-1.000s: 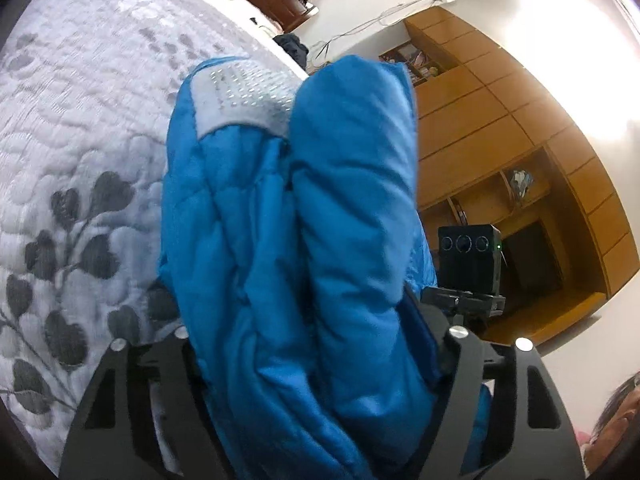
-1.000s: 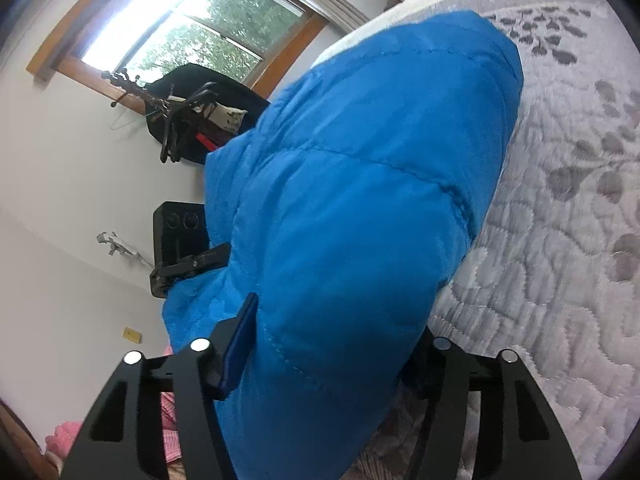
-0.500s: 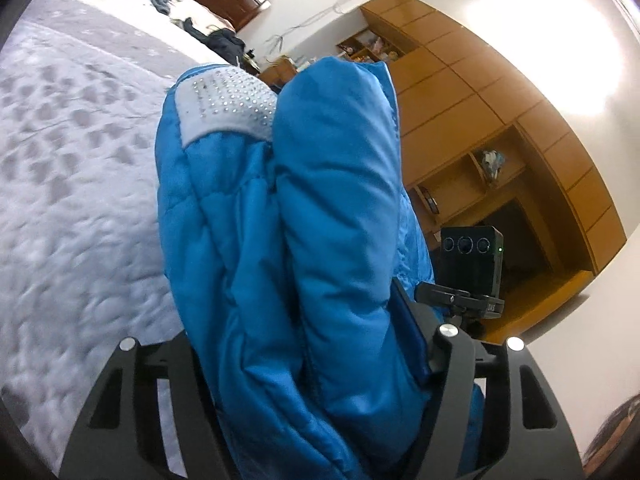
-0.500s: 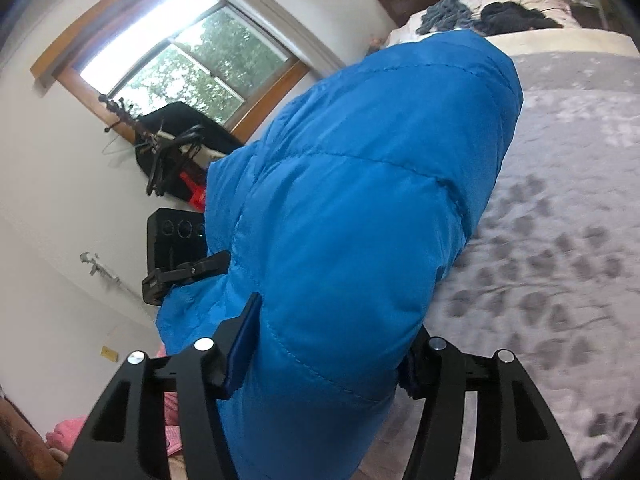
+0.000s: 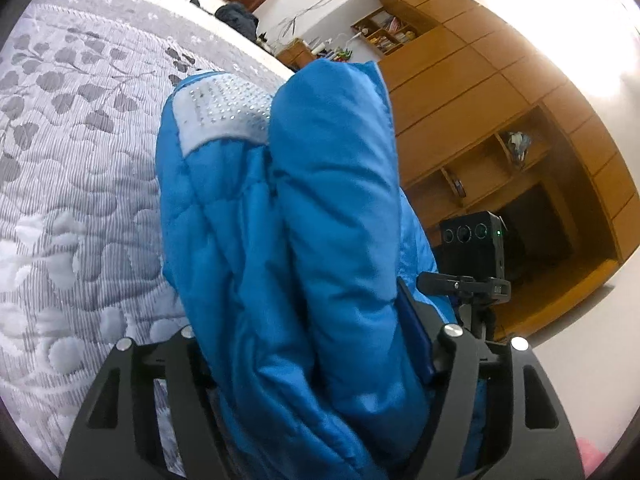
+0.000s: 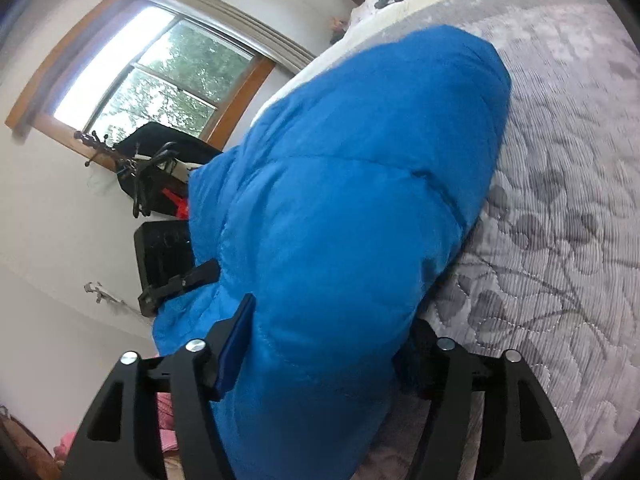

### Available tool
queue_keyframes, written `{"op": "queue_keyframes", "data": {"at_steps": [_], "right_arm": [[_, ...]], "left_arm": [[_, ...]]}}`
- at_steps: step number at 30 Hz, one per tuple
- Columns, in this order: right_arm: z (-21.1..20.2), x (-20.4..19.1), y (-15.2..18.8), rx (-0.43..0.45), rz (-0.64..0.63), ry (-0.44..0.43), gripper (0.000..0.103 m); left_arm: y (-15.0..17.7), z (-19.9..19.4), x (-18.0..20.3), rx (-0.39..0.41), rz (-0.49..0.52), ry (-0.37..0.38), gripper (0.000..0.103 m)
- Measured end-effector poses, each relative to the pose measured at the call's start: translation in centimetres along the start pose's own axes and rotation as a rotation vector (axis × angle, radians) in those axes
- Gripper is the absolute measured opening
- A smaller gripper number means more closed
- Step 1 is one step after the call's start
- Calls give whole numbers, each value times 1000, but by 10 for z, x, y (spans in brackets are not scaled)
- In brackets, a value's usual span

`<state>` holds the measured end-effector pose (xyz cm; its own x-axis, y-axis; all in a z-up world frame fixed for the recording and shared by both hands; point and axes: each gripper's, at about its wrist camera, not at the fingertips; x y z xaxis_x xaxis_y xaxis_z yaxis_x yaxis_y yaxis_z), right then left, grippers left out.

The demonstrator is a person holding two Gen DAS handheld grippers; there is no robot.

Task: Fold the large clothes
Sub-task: 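Lower the folded bundle onto the bedspread and open both tools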

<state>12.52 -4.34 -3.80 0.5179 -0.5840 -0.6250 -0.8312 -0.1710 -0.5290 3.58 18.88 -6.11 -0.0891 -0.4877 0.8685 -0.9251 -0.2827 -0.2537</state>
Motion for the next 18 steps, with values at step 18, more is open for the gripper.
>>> {"op": "queue_keyframes", "data": {"at_steps": [18], "right_arm": [[-48,-76,29,15,-140,303,82]], "left_arm": [[44,-101,64,254,152,-166,78]]}}
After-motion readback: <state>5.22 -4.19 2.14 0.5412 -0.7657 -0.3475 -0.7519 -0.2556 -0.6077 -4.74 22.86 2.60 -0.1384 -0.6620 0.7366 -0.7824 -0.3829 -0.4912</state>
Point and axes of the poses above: each gripper's, at about its wrist camera, not at the fingertips, and z roughly the way its jaws point, x to its right, y to its underside, and after that the axes turned 15 degrees about -z, right-handed
